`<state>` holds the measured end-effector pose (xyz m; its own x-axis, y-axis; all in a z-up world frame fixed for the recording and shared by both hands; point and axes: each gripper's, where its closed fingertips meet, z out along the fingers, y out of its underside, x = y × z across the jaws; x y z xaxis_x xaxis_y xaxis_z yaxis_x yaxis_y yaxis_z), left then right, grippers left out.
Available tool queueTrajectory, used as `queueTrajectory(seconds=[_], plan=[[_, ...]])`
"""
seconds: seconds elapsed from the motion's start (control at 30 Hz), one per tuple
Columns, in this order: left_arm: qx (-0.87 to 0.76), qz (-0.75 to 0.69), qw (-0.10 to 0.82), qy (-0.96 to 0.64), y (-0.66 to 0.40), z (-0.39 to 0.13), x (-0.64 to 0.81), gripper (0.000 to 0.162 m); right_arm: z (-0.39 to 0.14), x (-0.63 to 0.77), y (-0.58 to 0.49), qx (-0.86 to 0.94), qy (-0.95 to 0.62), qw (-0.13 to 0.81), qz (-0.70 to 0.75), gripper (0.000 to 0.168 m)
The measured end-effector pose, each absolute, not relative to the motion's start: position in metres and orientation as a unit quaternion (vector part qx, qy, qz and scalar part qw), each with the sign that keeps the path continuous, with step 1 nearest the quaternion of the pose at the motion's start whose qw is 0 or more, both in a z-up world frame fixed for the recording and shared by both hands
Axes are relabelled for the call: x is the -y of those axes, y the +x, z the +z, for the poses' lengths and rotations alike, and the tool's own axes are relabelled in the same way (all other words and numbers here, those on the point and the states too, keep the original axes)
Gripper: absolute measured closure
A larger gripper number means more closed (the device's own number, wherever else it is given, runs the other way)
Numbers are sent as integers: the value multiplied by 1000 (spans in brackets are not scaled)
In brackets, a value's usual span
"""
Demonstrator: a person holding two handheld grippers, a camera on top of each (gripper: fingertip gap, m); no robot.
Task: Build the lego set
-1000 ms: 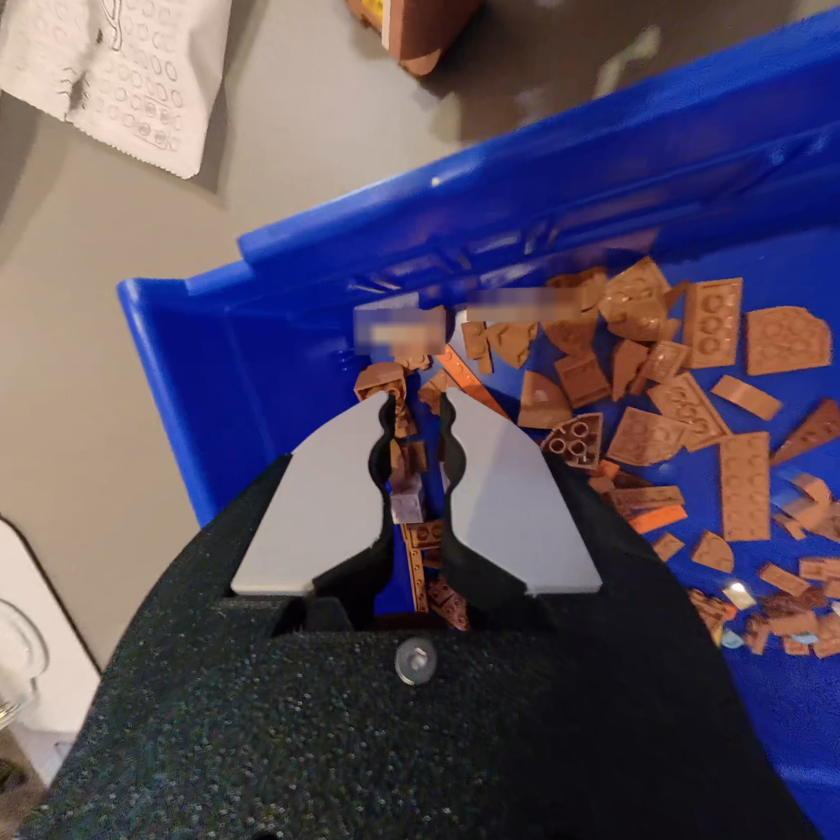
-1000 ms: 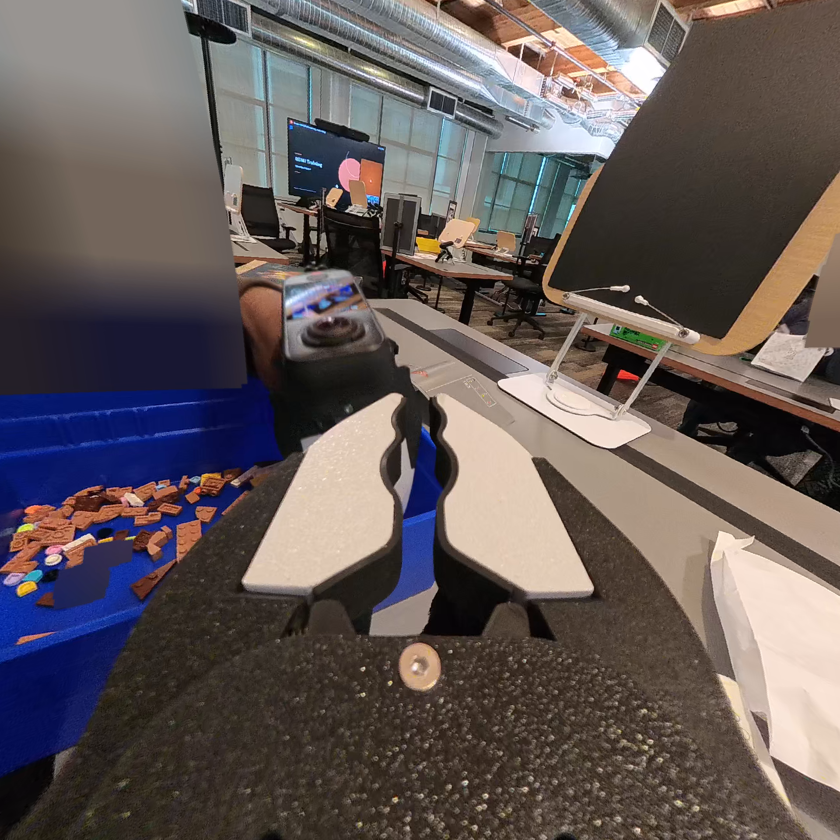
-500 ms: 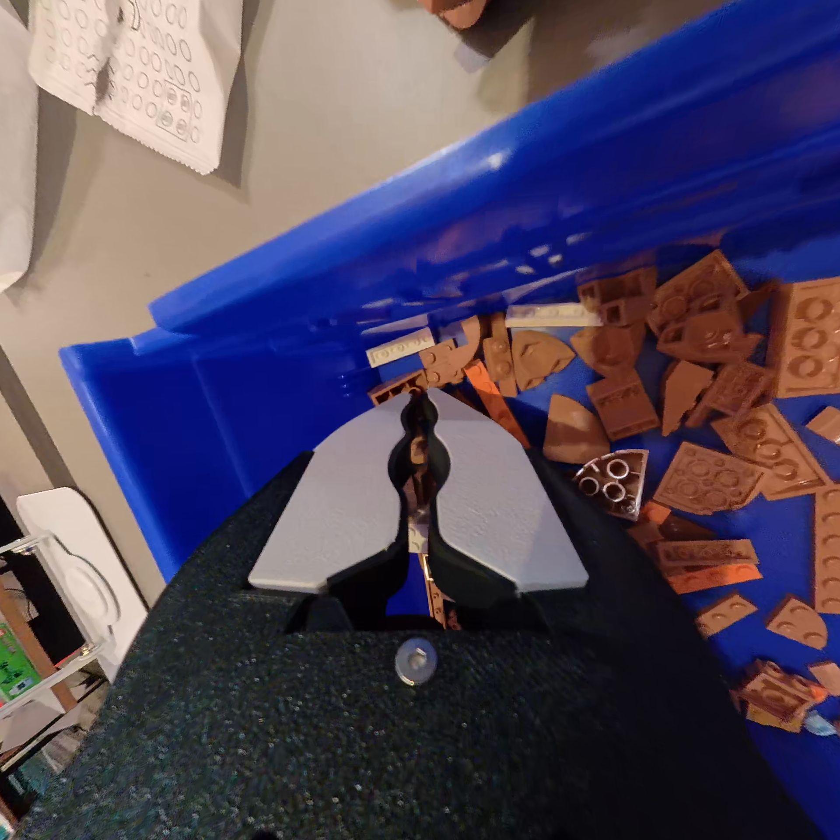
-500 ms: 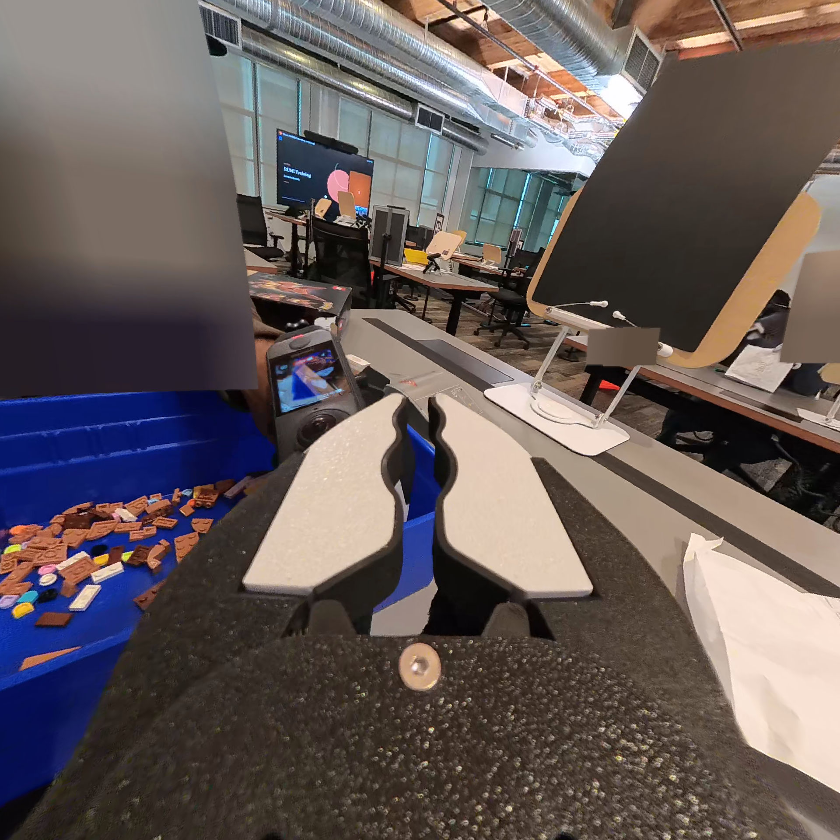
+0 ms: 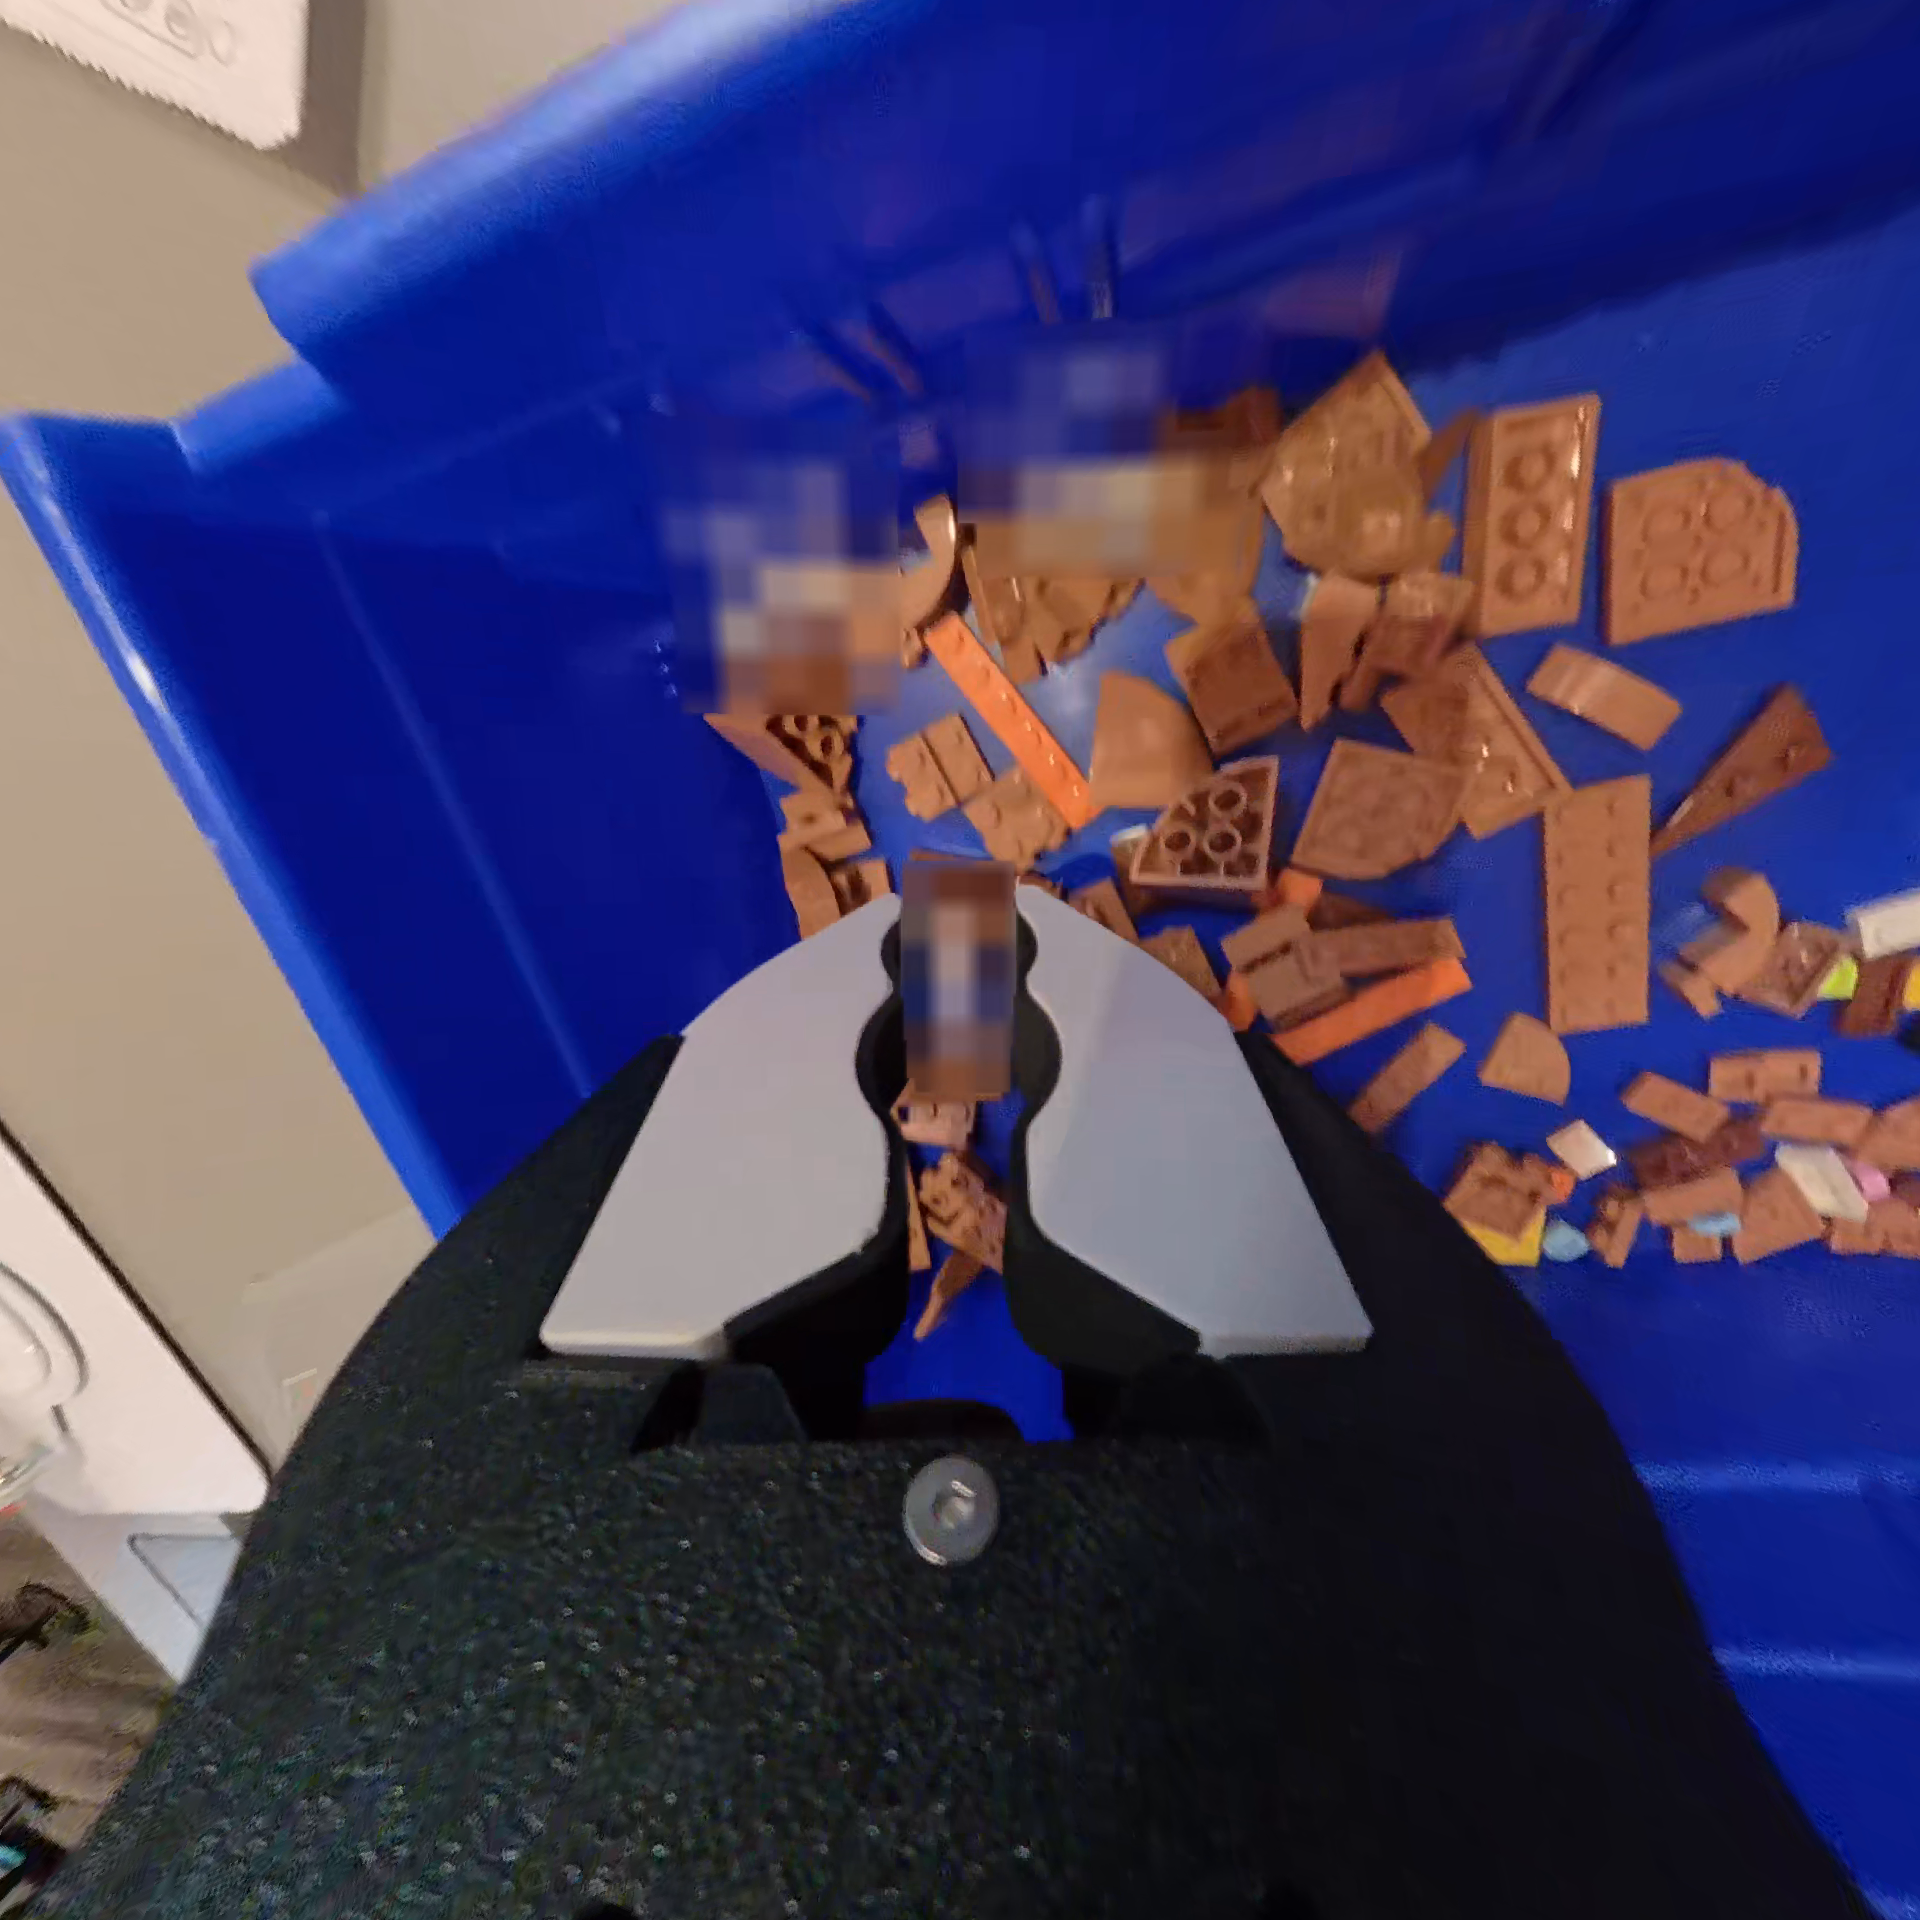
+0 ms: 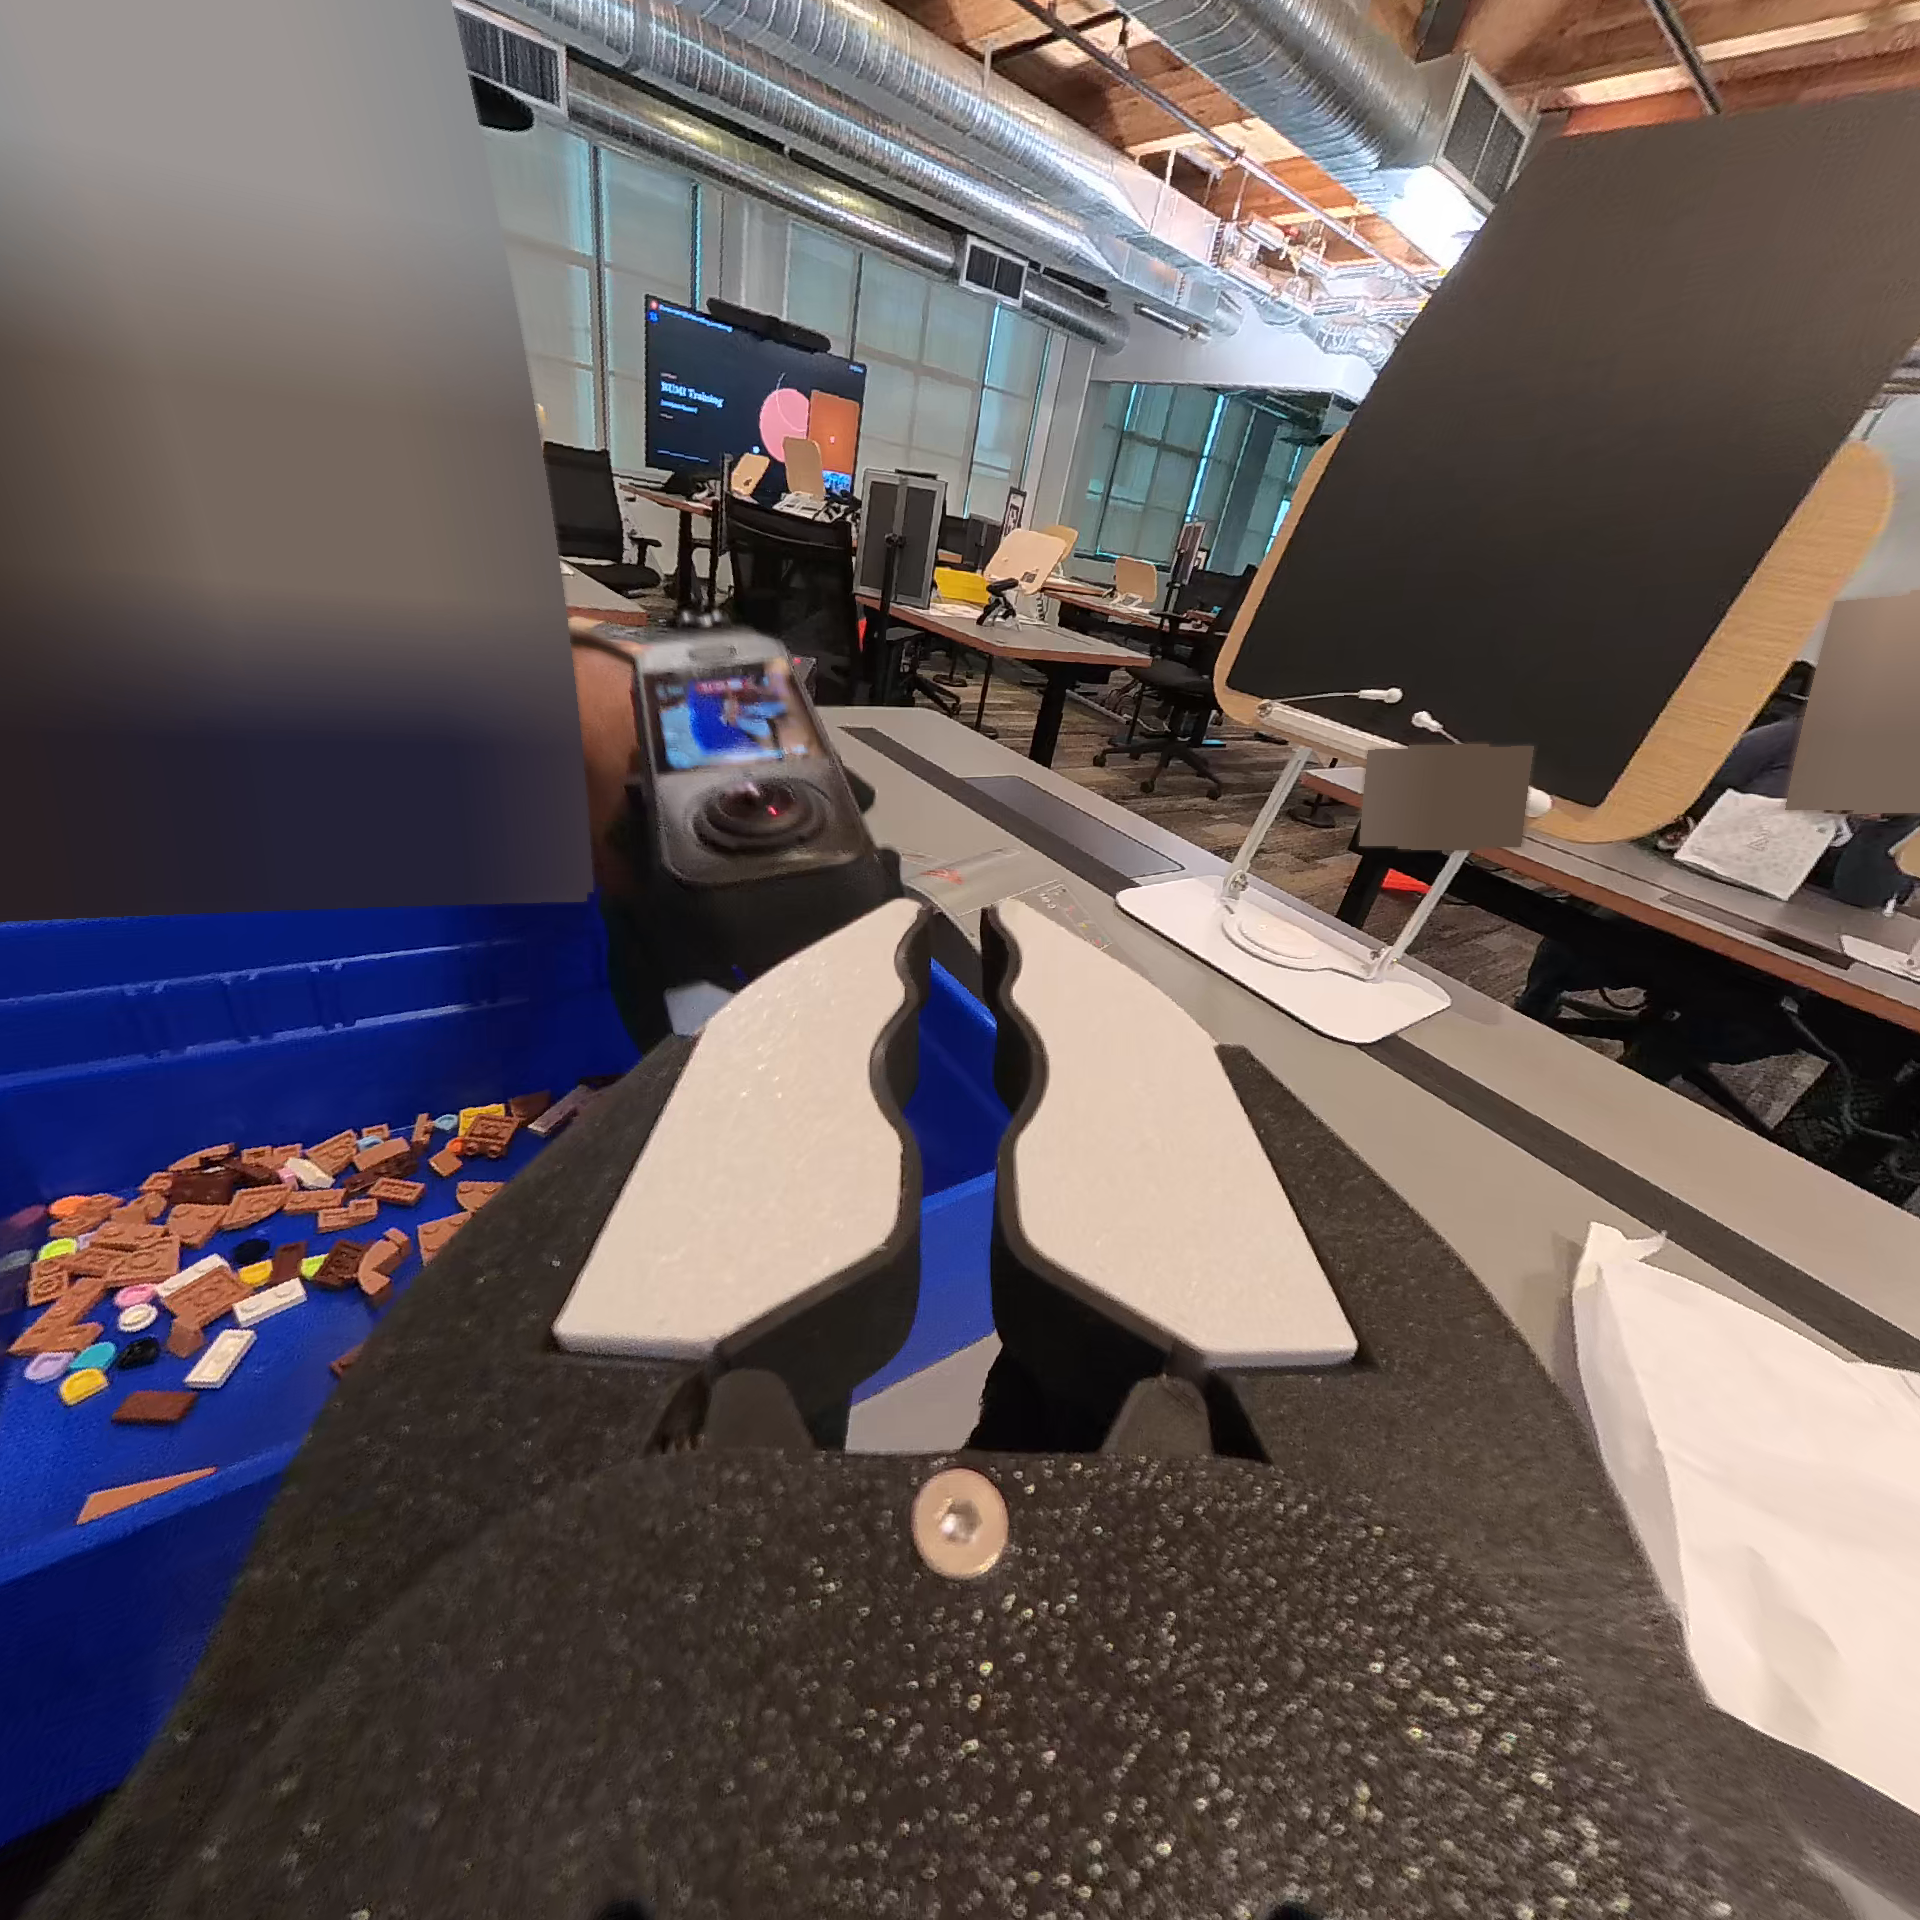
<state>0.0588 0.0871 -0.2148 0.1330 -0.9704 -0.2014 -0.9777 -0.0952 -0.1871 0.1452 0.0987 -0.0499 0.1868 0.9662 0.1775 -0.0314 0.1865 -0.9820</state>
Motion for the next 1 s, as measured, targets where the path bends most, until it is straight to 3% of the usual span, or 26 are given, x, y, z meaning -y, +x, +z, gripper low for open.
queueTrajectory(seconds=[0.5,0.77,1.0], plan=[[-648,50,102,-753,27,-211,-78,143,-47,-58,118,517,-444,578,448,160],[-606,30,163,-778,3,-177,-76,143,-52,-48,108,532,-438,561,459,160],[-604,23,169,-778,-3,-179,-69,144,-57,-45,98,542,-441,553,453,160]])
